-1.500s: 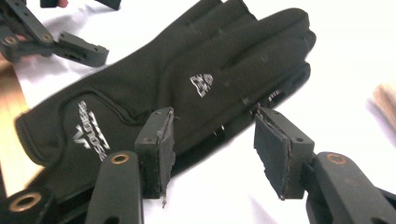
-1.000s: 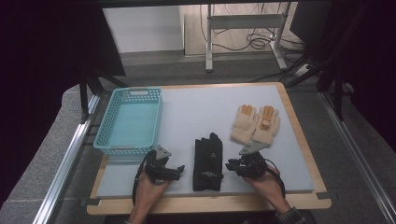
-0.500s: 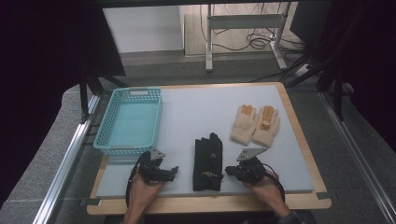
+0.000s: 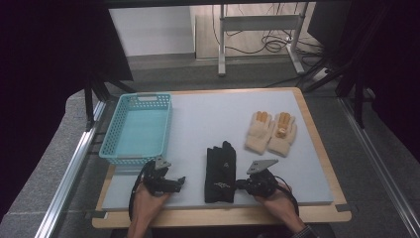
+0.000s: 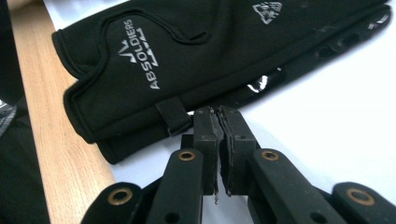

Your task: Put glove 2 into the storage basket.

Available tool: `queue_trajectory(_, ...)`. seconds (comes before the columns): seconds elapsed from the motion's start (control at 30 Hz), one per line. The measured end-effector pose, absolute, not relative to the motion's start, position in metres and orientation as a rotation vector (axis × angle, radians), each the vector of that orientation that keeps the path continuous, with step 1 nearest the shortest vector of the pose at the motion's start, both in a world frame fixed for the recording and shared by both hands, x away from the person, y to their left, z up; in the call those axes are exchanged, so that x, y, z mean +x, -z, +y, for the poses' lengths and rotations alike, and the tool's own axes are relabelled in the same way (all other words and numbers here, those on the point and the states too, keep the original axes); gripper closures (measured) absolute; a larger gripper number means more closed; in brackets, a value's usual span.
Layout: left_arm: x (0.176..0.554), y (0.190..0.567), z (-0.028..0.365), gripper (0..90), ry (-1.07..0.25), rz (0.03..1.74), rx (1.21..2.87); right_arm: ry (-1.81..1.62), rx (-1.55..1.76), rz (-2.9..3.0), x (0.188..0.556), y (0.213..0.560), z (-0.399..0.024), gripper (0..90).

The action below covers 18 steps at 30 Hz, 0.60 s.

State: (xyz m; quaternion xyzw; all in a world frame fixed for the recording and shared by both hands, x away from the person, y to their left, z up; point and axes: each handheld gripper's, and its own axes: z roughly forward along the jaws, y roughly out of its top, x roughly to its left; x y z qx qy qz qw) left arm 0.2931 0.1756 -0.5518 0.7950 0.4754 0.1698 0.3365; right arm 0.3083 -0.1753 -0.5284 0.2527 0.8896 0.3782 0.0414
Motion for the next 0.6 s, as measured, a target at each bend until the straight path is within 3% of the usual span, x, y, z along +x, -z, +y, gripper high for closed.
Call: queue_trajectory(0.6,0.293,0.551,0.183,6.2,-0.422,1.194,2.085,-1.166,0.684,2.73,0.306,0.531,-0.136,79.9)
